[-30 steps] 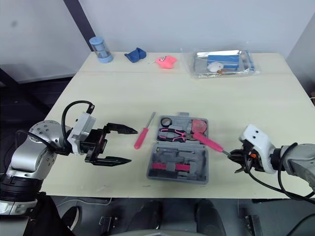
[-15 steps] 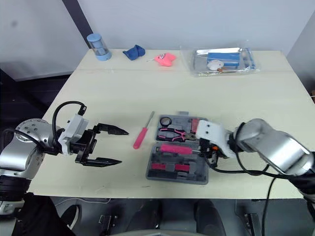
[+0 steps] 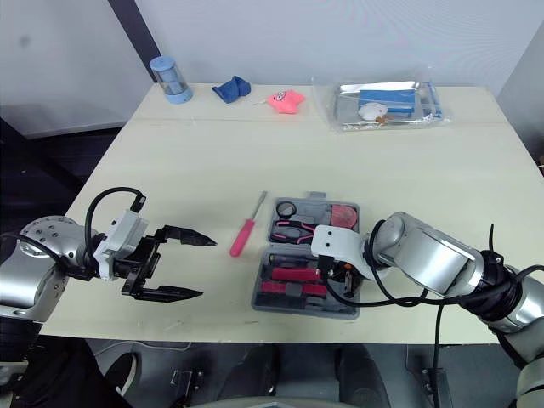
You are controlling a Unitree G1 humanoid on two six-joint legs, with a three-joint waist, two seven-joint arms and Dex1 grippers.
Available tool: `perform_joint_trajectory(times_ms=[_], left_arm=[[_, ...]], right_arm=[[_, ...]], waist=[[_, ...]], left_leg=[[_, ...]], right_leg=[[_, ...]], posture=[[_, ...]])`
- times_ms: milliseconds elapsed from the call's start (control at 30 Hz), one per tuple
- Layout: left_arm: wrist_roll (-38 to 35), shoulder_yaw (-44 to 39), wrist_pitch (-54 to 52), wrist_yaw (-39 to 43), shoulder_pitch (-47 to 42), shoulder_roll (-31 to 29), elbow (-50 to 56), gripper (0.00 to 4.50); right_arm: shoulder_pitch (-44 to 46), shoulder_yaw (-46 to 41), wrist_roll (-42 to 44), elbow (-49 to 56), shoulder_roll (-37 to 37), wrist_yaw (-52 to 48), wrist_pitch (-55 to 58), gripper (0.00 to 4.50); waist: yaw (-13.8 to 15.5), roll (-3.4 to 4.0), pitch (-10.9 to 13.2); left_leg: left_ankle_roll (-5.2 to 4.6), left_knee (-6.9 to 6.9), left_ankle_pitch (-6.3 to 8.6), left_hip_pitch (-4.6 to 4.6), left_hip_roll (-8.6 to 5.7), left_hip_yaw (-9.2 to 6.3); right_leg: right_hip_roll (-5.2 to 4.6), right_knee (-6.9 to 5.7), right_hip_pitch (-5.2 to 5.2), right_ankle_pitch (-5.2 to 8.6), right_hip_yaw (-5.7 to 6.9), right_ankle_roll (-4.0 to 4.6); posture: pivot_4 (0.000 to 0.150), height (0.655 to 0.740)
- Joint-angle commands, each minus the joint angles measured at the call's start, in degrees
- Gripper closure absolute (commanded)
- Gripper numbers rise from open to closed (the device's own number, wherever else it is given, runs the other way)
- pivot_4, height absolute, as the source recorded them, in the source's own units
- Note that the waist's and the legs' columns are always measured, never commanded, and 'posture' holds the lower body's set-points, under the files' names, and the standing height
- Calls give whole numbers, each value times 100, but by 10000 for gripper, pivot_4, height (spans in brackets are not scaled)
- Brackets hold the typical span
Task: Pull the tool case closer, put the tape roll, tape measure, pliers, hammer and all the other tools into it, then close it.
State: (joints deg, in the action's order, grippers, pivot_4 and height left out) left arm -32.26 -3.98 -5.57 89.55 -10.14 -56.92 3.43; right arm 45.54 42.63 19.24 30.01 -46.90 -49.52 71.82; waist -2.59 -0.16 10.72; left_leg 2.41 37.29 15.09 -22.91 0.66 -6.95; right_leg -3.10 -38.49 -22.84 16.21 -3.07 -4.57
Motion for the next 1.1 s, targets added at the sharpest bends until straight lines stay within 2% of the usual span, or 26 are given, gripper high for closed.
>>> perform_joint_trajectory(times_ms=[33,400,800,967,1000,1100], left_arm=[[-23,-197,189,264,114,-70,86,0],[138,-171,547,252,109,3,-355,0],[69,-133,581,224,142,72,-264,0],[29,-148,561,265,139,102,-242,0],[25,-148,586,278,136,108,-251,0],[-46,-102,714,295,98,98,-276,0]], right_arm=[[154,82,-82,-105,164,-21,-34,44690],[222,319,-306,-466,742,103,-81,44690],[227,427,-531,-540,720,62,-353,44690],[205,345,-603,-544,752,80,-425,23928],[206,320,-589,-513,739,54,-419,17458],[185,142,-456,-340,662,-87,-414,17458]], waist=[[-13,0,0],[-126,0,0],[-149,0,0],[-143,0,0],[-143,0,0],[-141,0,0]], left_leg=[[0,0,0,0,0,0],[0,4,0,7,0,0],[0,5,-1,8,0,6],[0,5,-1,8,0,6],[0,6,-1,7,0,6],[0,6,-1,7,0,6]], right_leg=[[0,0,0,0,0,0],[1,-18,-1,0,-1,1],[1,-39,-20,1,-4,3],[1,-40,-20,1,-4,3],[0,-40,-20,1,-4,3],[0,-40,-20,1,-4,3]], posture=[[1500,7400],[1500,7400],[1500,7400],[1500,7400],[1500,7400],[1500,7400]])
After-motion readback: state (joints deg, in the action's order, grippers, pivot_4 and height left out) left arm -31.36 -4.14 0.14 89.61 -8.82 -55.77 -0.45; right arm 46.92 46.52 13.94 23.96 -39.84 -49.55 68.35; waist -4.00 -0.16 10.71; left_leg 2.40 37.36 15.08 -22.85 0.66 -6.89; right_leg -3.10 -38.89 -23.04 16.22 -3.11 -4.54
